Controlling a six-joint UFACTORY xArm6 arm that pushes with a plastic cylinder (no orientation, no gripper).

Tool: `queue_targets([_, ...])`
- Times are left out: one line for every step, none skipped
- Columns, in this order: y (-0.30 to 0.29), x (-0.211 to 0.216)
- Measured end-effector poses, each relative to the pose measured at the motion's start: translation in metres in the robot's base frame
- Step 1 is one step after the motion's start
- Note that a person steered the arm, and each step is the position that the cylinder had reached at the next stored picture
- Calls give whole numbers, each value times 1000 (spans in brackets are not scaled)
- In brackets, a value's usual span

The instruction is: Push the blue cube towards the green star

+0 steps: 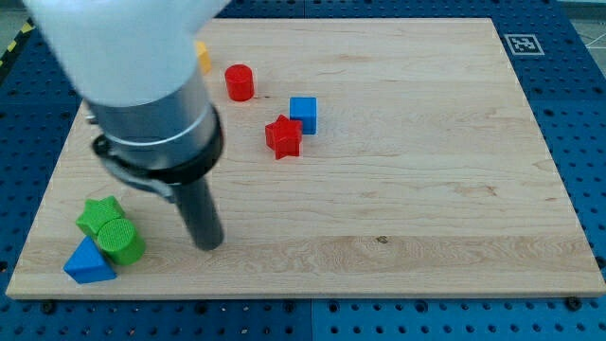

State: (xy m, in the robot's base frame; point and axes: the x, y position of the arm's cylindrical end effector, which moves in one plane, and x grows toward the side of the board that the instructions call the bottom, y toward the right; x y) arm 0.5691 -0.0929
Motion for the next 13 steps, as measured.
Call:
queue_targets([36,-13])
queue_targets([80,-38])
queue_targets([112,-87])
queue_targets([129,-130])
queue_targets([134,-173])
queue_targets([125,-190])
queue_targets([112,-190])
queue_targets([103,-190])
queue_targets([111,-190])
queue_targets([123,-189])
queue_targets([110,-185])
queue_targets([92,-177])
queue_targets([63,-170])
